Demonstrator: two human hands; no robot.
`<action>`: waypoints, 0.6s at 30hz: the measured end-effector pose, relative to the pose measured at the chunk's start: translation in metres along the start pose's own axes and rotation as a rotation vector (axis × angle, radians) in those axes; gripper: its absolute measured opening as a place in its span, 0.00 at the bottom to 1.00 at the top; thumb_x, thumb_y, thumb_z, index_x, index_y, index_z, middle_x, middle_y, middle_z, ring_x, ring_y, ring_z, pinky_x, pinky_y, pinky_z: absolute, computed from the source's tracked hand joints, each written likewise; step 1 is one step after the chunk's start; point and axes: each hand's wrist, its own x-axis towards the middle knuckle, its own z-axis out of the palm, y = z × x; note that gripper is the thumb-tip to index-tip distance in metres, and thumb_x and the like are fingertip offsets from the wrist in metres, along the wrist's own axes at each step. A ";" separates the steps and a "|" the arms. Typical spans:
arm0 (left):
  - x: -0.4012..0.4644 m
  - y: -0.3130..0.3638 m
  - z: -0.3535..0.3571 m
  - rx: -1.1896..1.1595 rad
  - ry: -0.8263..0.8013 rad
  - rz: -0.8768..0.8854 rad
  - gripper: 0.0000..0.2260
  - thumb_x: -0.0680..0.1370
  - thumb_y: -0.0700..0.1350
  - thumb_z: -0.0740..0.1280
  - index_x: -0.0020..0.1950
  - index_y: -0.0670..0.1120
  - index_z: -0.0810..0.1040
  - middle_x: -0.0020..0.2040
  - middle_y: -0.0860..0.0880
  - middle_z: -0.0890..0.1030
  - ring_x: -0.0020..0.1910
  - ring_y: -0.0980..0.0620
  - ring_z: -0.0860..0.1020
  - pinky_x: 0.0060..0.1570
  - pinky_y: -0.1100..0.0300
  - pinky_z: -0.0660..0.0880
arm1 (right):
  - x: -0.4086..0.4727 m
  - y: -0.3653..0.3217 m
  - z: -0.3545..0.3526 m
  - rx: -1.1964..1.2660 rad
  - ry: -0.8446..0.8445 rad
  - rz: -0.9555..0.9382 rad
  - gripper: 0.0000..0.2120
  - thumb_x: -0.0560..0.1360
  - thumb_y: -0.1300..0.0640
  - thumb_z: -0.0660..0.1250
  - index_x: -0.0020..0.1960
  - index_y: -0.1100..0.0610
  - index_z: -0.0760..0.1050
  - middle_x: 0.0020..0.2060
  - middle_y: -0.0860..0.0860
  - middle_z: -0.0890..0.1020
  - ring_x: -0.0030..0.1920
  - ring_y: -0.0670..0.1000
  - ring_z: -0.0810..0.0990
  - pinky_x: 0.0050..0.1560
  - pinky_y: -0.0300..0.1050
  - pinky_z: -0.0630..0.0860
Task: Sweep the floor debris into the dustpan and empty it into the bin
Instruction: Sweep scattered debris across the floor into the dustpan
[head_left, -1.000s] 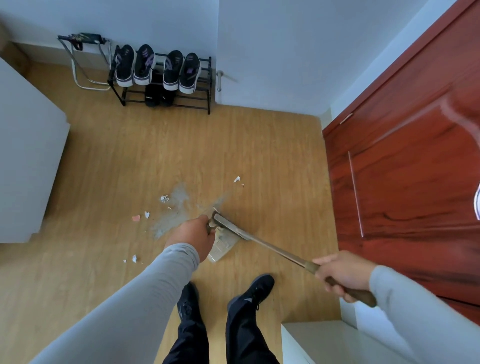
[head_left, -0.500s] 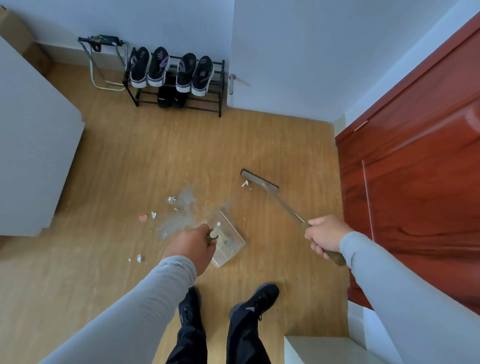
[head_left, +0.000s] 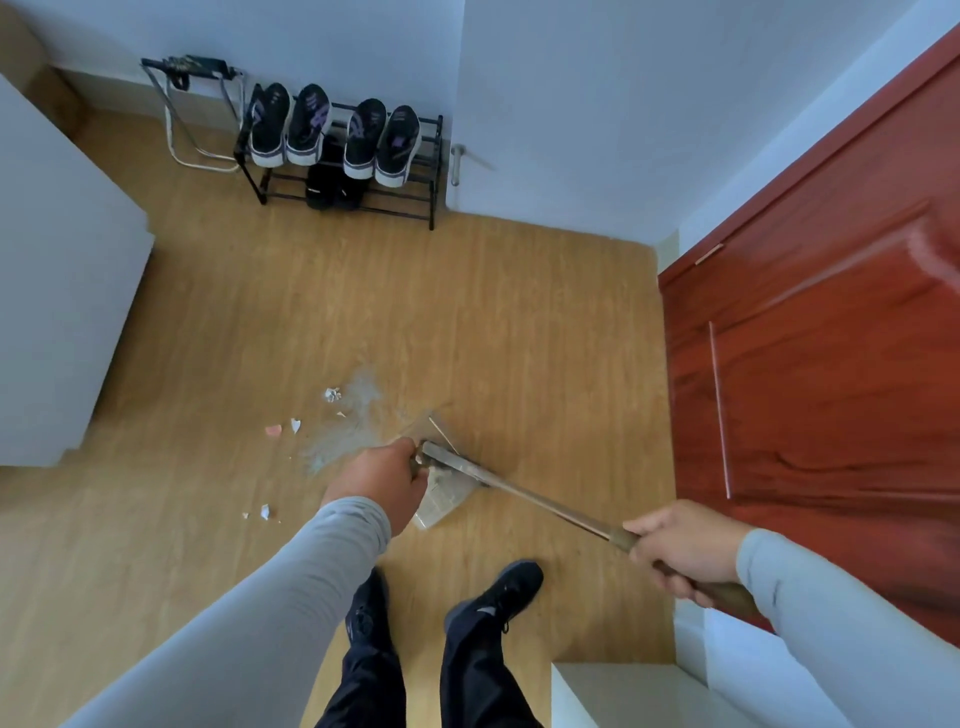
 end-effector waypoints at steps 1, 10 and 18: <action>-0.001 -0.001 -0.001 -0.006 -0.002 0.001 0.06 0.82 0.54 0.59 0.48 0.55 0.66 0.37 0.53 0.77 0.34 0.52 0.78 0.32 0.59 0.75 | -0.008 0.007 -0.007 0.047 -0.007 0.000 0.29 0.77 0.63 0.64 0.77 0.53 0.66 0.28 0.53 0.78 0.22 0.48 0.70 0.22 0.39 0.68; -0.005 -0.007 -0.002 -0.005 -0.017 -0.003 0.05 0.82 0.54 0.58 0.49 0.54 0.66 0.38 0.54 0.76 0.34 0.54 0.77 0.30 0.60 0.72 | 0.012 -0.012 0.026 0.013 0.179 -0.073 0.32 0.75 0.60 0.61 0.78 0.48 0.65 0.32 0.56 0.81 0.25 0.52 0.74 0.24 0.41 0.72; -0.012 -0.011 0.000 0.027 -0.012 0.020 0.06 0.82 0.53 0.59 0.50 0.52 0.69 0.37 0.53 0.77 0.33 0.53 0.77 0.29 0.59 0.72 | -0.002 -0.006 0.050 0.176 -0.009 0.033 0.28 0.75 0.61 0.64 0.74 0.50 0.70 0.30 0.52 0.80 0.24 0.46 0.71 0.23 0.38 0.69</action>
